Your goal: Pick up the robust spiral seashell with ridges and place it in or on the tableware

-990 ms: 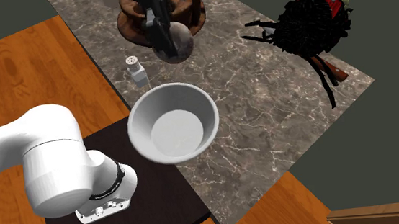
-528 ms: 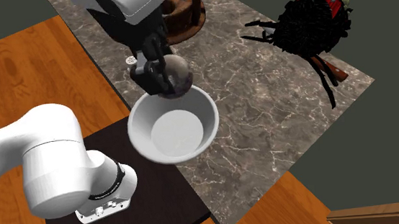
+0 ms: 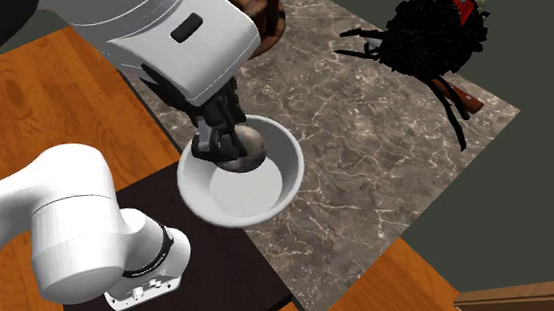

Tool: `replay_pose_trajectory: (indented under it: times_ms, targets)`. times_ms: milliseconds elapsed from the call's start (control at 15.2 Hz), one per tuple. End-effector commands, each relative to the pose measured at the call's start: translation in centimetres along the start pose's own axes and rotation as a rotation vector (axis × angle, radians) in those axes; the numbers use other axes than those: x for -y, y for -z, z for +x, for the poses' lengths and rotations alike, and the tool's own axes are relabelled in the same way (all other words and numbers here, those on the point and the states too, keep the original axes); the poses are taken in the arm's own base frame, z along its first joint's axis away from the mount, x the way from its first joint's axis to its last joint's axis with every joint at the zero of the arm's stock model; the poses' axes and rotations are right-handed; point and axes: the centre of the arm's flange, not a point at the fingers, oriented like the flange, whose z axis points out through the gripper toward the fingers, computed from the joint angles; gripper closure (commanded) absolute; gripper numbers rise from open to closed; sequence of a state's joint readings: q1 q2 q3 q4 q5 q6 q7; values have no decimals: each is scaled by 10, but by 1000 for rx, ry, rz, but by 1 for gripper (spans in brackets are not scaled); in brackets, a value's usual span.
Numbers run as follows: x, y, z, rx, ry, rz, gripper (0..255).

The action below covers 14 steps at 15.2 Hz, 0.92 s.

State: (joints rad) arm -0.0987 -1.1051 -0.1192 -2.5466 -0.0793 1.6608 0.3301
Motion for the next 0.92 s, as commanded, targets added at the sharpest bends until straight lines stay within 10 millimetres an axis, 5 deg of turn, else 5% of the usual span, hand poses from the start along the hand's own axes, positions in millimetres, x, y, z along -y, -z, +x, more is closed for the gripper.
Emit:
replay_pose_trajectory:
  times_ms: [0, 330, 396, 858]
  targets:
    - [-1, -10, -2, 0, 0, 0, 255]
    - [-3, -25, -5, 0, 0, 0, 255]
    - [-3, -25, -5, 0, 0, 0, 0]
    - [0, -89, -54, -52, 302, 96, 0]
